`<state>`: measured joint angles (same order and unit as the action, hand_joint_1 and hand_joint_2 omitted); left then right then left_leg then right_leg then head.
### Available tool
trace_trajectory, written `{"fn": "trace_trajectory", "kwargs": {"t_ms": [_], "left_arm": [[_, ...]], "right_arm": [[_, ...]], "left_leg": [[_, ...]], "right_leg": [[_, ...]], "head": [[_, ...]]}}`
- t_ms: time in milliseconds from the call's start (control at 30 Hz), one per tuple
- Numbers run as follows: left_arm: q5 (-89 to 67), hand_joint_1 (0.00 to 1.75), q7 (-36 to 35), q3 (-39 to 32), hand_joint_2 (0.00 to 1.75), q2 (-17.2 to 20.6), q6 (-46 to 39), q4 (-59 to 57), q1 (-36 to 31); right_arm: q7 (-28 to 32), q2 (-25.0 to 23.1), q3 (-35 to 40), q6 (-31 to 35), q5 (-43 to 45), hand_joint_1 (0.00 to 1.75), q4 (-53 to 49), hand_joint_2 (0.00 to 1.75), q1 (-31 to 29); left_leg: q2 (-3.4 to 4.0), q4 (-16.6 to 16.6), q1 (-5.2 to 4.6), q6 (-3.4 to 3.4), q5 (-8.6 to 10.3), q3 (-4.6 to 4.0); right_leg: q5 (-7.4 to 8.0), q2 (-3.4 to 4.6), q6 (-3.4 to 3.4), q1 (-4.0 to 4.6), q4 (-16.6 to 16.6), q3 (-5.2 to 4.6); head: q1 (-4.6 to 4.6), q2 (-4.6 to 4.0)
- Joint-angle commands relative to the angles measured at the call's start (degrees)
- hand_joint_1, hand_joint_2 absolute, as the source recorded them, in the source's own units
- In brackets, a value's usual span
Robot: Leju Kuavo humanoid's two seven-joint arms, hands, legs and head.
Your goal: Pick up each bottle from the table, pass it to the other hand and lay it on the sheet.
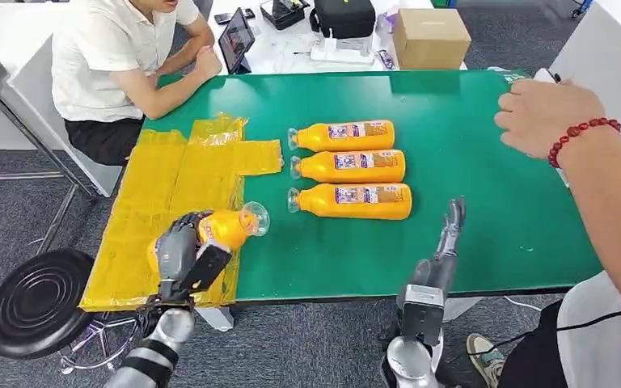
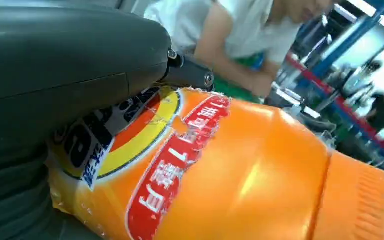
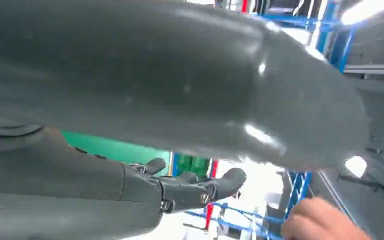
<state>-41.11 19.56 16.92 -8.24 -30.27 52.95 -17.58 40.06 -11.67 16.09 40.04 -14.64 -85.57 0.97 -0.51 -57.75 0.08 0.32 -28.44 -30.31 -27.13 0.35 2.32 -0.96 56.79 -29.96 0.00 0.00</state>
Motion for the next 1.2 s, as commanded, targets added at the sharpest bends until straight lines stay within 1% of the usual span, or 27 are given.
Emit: {"fn": "trace_trajectory", "kwargs": {"t_ms": [33,100,133,167,200,233,267,300,333,400,467,533,567,633,667,733,767,833,867,900,967,1000,1067,1100,1133,1167,1200], "left_arm": [[1.93,1.75,0.91,-2.86,1.75,0.51,3.06,-18.50,-8.26],[0.10,1.75,0.35,-2.20,1.75,0.81,2.00,-20.90,-8.93],[-0.16,1.61,-0.13,-2.20,1.75,0.94,2.12,-21.84,-9.04],[-1.35,1.61,-1.13,-1.70,1.75,0.98,1.75,-23.13,-9.40],[-1.85,0.99,-1.99,-1.58,1.75,1.00,1.79,-23.98,-9.56],[-2.60,0.82,-3.37,-1.27,1.75,0.91,2.48,-25.14,-9.98],[-3.52,0.42,-4.12,-0.87,1.75,0.91,2.80,-25.79,-10.15],[-4.09,0.17,-4.62,-0.53,1.75,0.90,3.61,-26.32,-10.28],[-4.09,0.03,-5.56,-0.61,1.75,0.65,6.07,-26.94,-10.37],[-4.75,0.00,-6.82,-0.14,1.75,0.48,7.92,-27.33,-10.52],[-5.55,0.00,-7.73,0.45,1.75,0.56,9.59,-27.43,-10.56],[-6.66,0.00,-9.08,1.25,1.75,0.67,11.57,-27.77,-10.65],[-6.66,0.00,-9.08,1.25,1.75,0.67,11.57,-27.77,-10.65],[-6.96,0.00,-9.44,1.51,1.75,0.71,13.48,-27.95,-10.65],[-6.96,0.00,-9.44,1.51,1.75,0.71,13.48,-27.95,-10.65],[-7.26,0.00,-9.13,2.01,1.75,0.78,15.98,-28.18,-10.50],[-7.26,0.00,-9.13,2.01,1.75,0.78,15.98,-28.18,-10.50],[-7.26,0.00,-9.13,2.01,1.75,0.78,15.98,-28.18,-10.50],[-7.26,0.00,-9.13,2.01,1.75,0.78,15.98,-28.18,-10.50],[-7.26,0.00,-9.13,2.01,1.75,0.78,15.98,-28.18,-10.50],[-6.90,0.00,-8.52,1.84,1.75,0.76,17.91,-28.13,-10.30],[-6.86,0.00,-8.34,1.91,1.75,0.73,18.45,-28.22,-10.19],[-6.19,0.00,-7.53,1.48,1.75,0.58,18.96,-27.96,-9.86],[-6.19,0.00,-7.53,1.48,1.75,0.58,18.96,-27.96,-9.86],[-5.34,0.00,-6.22,1.10,1.75,0.27,19.56,-27.17,-9.39],[-3.87,0.00,-5.09,0.17,1.75,-0.12,20.26,-26.51,-9.08],[-2.77,0.00,-3.75,-0.21,1.75,-0.42,21.30,-25.53,-8.72]], "right_arm": [[-0.06,2.13,3.44,-0.17,2.28,0.00,6.37,0.00,-3.25],[-0.06,2.21,4.00,-0.40,2.60,0.00,6.97,0.00,-3.09],[-0.06,2.26,4.00,-0.47,2.66,0.00,7.52,0.00,-2.94],[-0.06,2.20,3.99,-0.65,3.15,0.00,7.85,0.00,-2.93],[-0.06,2.24,3.94,-0.84,3.28,0.00,8.15,0.00,-2.80],[-0.06,2.22,3.86,-1.06,3.54,0.00,8.40,0.00,-2.80],[-0.06,2.31,4.00,-1.01,3.52,0.00,8.43,0.00,-2.74],[-0.06,2.33,4.06,-1.02,3.46,0.00,8.65,0.00,-2.75],[-0.06,2.30,3.97,-1.07,3.72,0.00,8.65,0.00,-2.57],[-0.06,2.27,3.70,-0.99,3.78,0.00,8.78,0.00,-2.51],[-0.06,2.32,3.46,-0.97,3.81,0.00,8.97,0.00,-2.55],[-0.06,2.34,3.04,-1.13,3.91,0.00,9.44,0.00,-2.79],[-0.06,2.34,3.04,-1.13,3.91,0.00,9.44,0.00,-2.79],[-0.06,2.23,2.67,-1.00,3.97,0.00,9.86,0.00,-3.04],[-0.06,2.23,2.67,-1.00,3.97,0.00,9.86,0.00,-3.04],[-0.06,2.23,2.53,-0.92,4.06,0.00,10.13,0.00,-3.37],[-0.06,2.23,2.53,-0.92,4.06,0.00,10.13,0.00,-3.37],[-0.06,2.23,2.53,-0.92,4.06,0.00,10.13,0.00,-3.37],[-0.06,2.23,2.53,-0.92,4.06,0.00,10.13,0.00,-3.37],[-0.06,2.23,2.53,-0.92,4.06,0.00,10.13,0.00,-3.37],[-0.06,2.40,2.80,-0.55,4.03,0.00,10.20,0.00,-3.54],[-0.06,2.38,2.73,-0.34,3.92,0.00,10.34,0.00,-3.60],[-0.06,2.48,2.59,-0.29,4.08,0.00,10.39,0.00,-3.60],[-0.06,2.48,2.59,-0.29,4.08,0.00,10.39,0.00,-3.60],[-0.06,2.72,2.62,-0.18,4.14,0.00,10.29,0.00,-3.47],[-0.06,2.77,2.50,-0.10,4.04,0.00,10.18,0.00,-3.30],[-0.06,2.84,2.42,-0.06,3.92,0.00,10.02,0.00,-3.10]], "left_leg": [[0.05,0.06,0.04,-0.03,0.07,0.04],[0.05,0.04,0.02,-0.02,0.03,0.07],[0.09,0.09,0.06,-0.04,0.09,0.08],[0.05,0.09,0.04,-0.03,0.07,0.11],[0.10,0.12,0.05,-0.04,0.12,0.11],[0.03,0.09,0.02,-0.03,0.07,0.17],[0.10,0.12,0.07,-0.05,0.13,0.15],[0.08,0.10,0.03,-0.04,0.10,0.23],[0.05,0.09,0.01,-0.03,0.05,0.36],[0.17,0.17,0.07,-0.06,0.19,0.31],[0.12,0.09,0.02,-0.03,0.06,0.53],[0.17,0.12,0.07,-0.05,0.17,0.42],[0.09,0.11,0.04,-0.03,0.10,0.58],[0.16,0.10,0.11,-0.05,0.21,0.37],[0.16,0.11,0.02,-0.02,0.10,0.60],[0.09,0.08,0.00,-0.02,0.04,0.72],[0.14,0.09,0.03,-0.03,0.13,0.59],[0.05,0.09,0.01,-0.02,0.07,0.74],[0.14,0.13,0.03,-0.03,0.17,0.60],[0.12,0.11,0.02,-0.02,0.13,0.67],[0.04,0.09,-0.02,-0.01,0.07,0.80],[0.14,0.11,0.04,-0.02,0.18,0.62],[0.07,0.10,-0.01,0.03,0.14,0.79],[0.13,0.13,0.02,0.01,0.22,0.67],[0.03,0.10,0.00,0.02,0.14,0.85],[0.10,0.13,0.03,0.01,0.25,0.64],[-0.01,0.13,0.00,0.02,0.20,0.79]], "right_leg": [[0.09,0.01,-0.08,0.04,-0.09,0.05],[0.06,0.04,-0.05,0.03,-0.05,0.07],[0.13,0.05,-0.10,0.07,-0.13,0.09],[0.10,0.02,-0.08,0.05,-0.11,0.13],[0.16,0.05,-0.11,0.07,-0.14,0.12],[0.09,0.02,-0.08,0.03,-0.09,0.20],[0.19,0.06,-0.12,0.08,-0.14,0.16],[0.14,0.05,-0.09,0.05,-0.10,0.24],[0.08,0.04,-0.06,0.02,-0.07,0.36],[0.27,0.11,-0.14,0.09,-0.17,0.31],[0.11,0.10,-0.08,0.03,-0.06,0.50],[0.24,0.10,-0.14,0.09,-0.12,0.36],[0.14,0.04,-0.09,0.06,-0.11,0.55],[0.29,0.07,-0.15,0.13,-0.16,0.37],[0.15,0.11,-0.08,0.04,-0.09,0.54],[0.07,0.07,-0.05,0.02,-0.03,0.70],[0.18,0.09,-0.10,0.06,-0.07,0.58],[0.10,0.04,-0.06,0.03,-0.04,0.76],[0.23,0.10,-0.10,0.05,-0.10,0.61],[0.18,0.10,-0.08,0.04,-0.07,0.71],[0.08,0.04,-0.05,-0.01,-0.01,0.87],[0.24,0.10,-0.09,0.05,-0.09,0.70],[0.12,0.06,-0.06,0.00,-0.04,0.87],[0.23,0.10,-0.09,0.03,-0.08,0.74],[0.12,0.03,-0.06,0.00,-0.04,0.95],[0.26,0.06,-0.10,0.03,-0.09,0.73],[0.18,-0.05,-0.08,0.01,-0.08,0.90]], "head": [[0.00,0.00],[0.00,0.00],[0.00,0.00],[0.00,0.00],[-0.02,0.00],[0.00,0.00],[0.00,0.00],[0.00,0.00],[0.00,0.00],[0.00,0.00],[0.00,0.00],[-0.02,0.00],[-0.02,0.00],[-0.02,0.00],[0.00,0.00],[0.00,0.00],[-0.02,0.00],[0.00,0.00],[0.00,0.00],[-0.02,0.00],[-0.02,0.00],[0.00,0.00],[-0.02,0.00],[-0.02,0.00],[-0.02,0.00],[-0.02,0.00],[0.00,0.00]]}}
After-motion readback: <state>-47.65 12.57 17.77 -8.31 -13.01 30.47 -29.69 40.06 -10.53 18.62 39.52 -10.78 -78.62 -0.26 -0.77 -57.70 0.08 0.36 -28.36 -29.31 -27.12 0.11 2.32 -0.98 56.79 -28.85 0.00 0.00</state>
